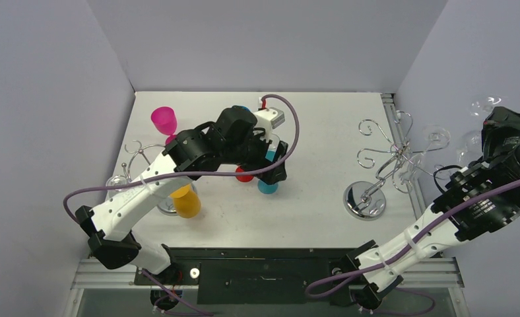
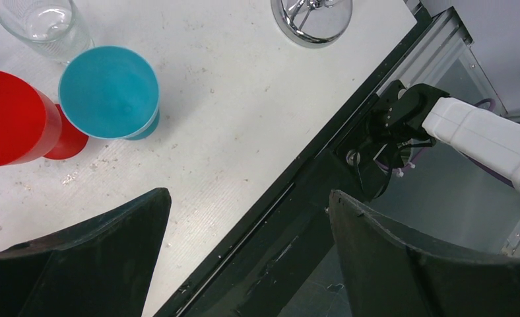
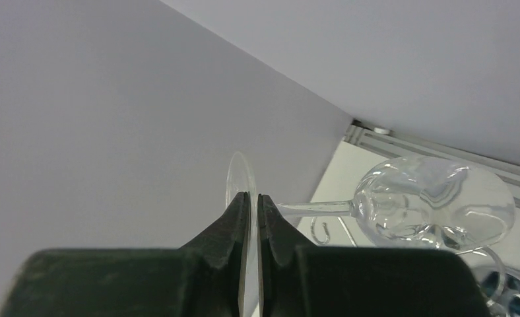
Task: Take the wine glass off the wine glass rack
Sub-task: Place the wine glass at the center of the board.
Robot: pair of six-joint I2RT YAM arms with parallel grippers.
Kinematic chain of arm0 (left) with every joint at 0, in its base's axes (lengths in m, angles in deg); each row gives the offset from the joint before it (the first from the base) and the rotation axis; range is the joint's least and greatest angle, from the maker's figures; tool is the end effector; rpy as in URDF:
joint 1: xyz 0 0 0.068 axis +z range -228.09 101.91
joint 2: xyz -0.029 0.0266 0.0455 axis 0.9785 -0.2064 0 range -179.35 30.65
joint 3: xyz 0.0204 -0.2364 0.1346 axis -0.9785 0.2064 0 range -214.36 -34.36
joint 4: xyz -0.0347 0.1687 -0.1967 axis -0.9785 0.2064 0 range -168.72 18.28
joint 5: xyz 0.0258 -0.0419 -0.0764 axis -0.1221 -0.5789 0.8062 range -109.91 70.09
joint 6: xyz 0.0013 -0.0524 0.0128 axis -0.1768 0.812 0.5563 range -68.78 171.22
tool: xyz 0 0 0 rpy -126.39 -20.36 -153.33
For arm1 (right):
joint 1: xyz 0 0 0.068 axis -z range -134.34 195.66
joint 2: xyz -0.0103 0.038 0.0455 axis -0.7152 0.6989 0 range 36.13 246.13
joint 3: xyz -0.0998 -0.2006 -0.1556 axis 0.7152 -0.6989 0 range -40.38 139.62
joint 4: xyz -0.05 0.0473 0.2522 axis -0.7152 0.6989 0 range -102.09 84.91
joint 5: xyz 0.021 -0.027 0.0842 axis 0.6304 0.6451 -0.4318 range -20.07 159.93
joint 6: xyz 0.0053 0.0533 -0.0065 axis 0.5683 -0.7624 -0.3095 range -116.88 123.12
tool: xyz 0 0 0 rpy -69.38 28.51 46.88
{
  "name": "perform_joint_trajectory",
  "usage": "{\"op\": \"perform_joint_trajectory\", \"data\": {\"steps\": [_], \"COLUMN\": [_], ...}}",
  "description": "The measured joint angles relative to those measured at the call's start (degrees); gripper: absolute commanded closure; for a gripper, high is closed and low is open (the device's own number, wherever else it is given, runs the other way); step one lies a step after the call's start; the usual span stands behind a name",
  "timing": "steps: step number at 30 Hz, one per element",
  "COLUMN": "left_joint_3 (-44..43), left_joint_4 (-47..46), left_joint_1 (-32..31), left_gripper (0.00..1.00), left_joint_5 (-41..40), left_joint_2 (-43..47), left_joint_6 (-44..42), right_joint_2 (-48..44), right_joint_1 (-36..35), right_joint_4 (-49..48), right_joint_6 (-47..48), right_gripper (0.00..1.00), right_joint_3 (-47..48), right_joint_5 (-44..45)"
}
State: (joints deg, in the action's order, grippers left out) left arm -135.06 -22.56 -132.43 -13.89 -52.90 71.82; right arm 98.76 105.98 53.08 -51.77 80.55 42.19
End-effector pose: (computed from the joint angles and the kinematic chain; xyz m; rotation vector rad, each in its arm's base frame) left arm 0.1671 -0.2393 0.4365 0.7472 2.2584 -0.7894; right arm 0.0546 -0.0622 0.5752 1.1989 1.1883 0.3376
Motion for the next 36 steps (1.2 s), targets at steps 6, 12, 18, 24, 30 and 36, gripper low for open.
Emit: {"op": "perform_joint_trajectory", "data": {"steps": [6, 12, 18, 24, 30, 36], "left_joint_3": [-3.19, -7.56, -12.09, -14.34, -9.44, -0.11], "left_joint_4": [-0.39, -1.92, -4.63, -9.44, -19.17, -32.61], "left_joint_1": [0.00, 0.39, 1.75, 5.09, 10.45, 16.39], "left_gripper": [0.12, 0.12, 0.12, 0.12, 0.09, 0.07], "left_joint_5": [-1.09, -2.27, -2.51, -1.18, 3.52, 10.78], "left_joint_2": [-1.31, -2.64, -3.50, -3.78, -2.08, 0.72], "left_joint_6": [0.66, 1.79, 3.58, 5.44, 9.40, 16.96], "right_joint_2": [-1.27, -1.66, -1.03, 0.28, 1.22, 4.94], "right_joint_1": [0.00, -0.90, -8.33, -24.02, -40.72, -55.17], "right_joint_4": [-14.73, -28.81, -38.51, -42.84, -46.01, -49.18], "right_joint_6": [-11.82, -24.98, -33.44, -35.98, -36.30, -38.12], "right_gripper": [1.00, 1.00, 1.00, 1.00, 1.00, 1.00], "right_joint_3": [-6.67, -11.39, -12.04, -12.46, -16.72, -20.83], "right_joint_5": [-6.71, -10.34, -10.16, -6.56, 0.11, 5.79]}}
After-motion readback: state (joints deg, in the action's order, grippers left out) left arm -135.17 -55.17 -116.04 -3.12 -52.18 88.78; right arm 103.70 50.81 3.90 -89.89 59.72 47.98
